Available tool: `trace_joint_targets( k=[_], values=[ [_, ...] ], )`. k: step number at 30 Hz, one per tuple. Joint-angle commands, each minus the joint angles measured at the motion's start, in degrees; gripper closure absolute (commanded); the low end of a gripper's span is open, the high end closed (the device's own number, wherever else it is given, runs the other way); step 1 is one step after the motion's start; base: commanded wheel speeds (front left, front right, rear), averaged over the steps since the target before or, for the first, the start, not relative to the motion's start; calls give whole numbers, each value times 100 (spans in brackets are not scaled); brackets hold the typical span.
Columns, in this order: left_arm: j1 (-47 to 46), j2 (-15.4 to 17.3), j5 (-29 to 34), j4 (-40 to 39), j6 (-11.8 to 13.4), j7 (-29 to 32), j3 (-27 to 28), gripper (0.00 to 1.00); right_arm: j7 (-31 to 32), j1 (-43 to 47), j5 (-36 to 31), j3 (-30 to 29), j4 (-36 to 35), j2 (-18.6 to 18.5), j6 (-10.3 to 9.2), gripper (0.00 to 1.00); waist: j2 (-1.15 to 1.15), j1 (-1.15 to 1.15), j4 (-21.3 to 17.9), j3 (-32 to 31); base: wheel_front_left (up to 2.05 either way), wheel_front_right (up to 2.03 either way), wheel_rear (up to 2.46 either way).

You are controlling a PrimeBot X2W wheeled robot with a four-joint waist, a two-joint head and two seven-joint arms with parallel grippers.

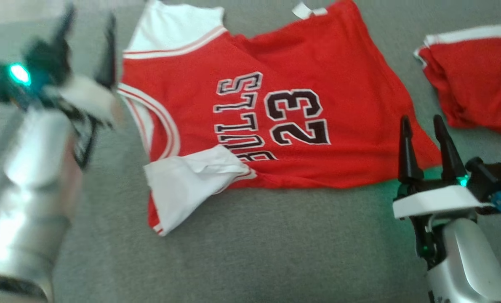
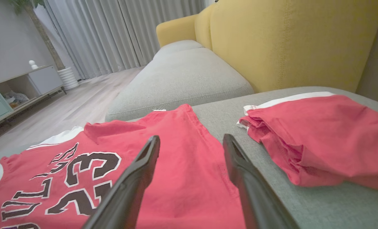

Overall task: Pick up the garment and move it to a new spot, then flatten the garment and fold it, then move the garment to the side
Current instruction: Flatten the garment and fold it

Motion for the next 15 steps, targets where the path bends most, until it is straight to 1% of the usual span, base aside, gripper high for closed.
trace_joint_targets(
  k=[1, 4, 8, 11, 15],
  values=[
    [-27, 168, 30, -226, 57, -72, 119, 0, -61, 18, -53, 69, -163, -26, -4, 0, 0, 1, 257, -264, 0, 0, 0],
    [657, 27, -78, -580, 189, -186, 129, 0, -61, 133, -127, -38, -146, -26, -4, 0, 0, 1, 428, -442, 0, 0, 0],
    [1575, -133, -191, -1197, 507, -263, 225, 0, -61, 308, -204, -122, -117, -26, -4, 0, 0, 1, 621, -662, 0, 0, 0],
    [2252, -254, -219, -1675, 732, -282, 285, 0, -61, 450, -218, -173, -82, -26, -4, 0, 0, 1, 719, -832, 0, 0, 0],
    [3094, -454, -242, -2352, 963, -286, 434, 0, -61, 603, -212, -187, -53, -26, -4, 0, 0, 1, 785, -987, 0, 0, 0]
  ],
)
